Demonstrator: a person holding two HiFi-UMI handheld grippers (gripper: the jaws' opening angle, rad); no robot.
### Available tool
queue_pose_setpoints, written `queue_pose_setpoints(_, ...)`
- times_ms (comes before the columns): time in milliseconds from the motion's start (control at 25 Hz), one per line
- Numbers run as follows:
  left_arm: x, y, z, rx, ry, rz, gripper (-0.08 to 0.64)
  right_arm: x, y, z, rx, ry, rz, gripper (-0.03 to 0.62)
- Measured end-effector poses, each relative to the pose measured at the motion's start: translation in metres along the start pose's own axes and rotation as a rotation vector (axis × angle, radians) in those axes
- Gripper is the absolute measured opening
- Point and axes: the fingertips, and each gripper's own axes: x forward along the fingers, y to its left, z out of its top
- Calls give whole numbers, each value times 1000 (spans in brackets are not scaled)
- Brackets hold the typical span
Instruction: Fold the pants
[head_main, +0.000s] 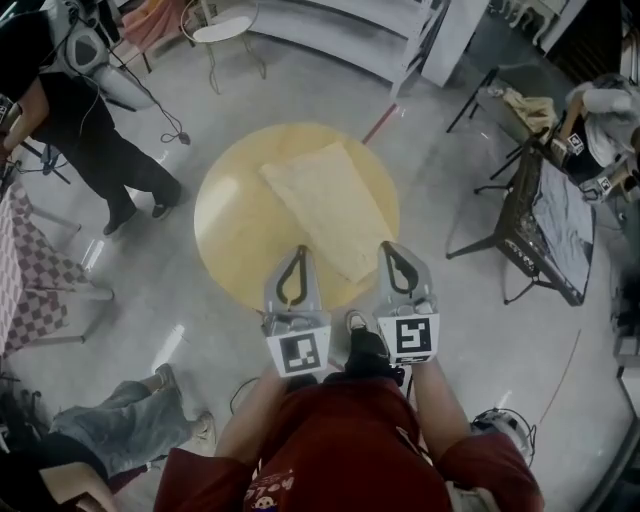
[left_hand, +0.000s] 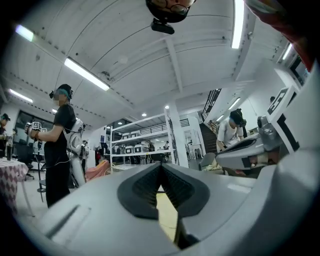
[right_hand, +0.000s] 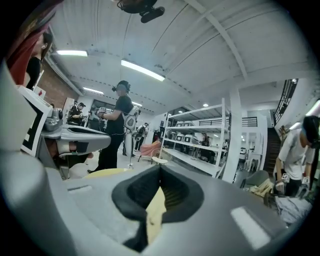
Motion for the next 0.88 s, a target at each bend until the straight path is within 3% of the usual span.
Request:
queue_pose_setpoints(160,22,-22,-2,-26,29,90,6,13,-34,-9,4,-25,70,1)
queue_pose_setpoints(320,42,-42,2,70,81,159,6,26,-67,-19,-14,-39,158,2)
queue_pose_setpoints(600,29,-51,-11,-105,125,382,6,35,-83,-36,-14,-48,296,1)
queue_pose_setpoints(760,10,-58,-8,56,163,351,6,26,-74,-41,-48,-54,344,1)
queue_pose_setpoints(880,-9,-62,-9,70,161,351,6,15,-63,-43,-85,-46,368,2)
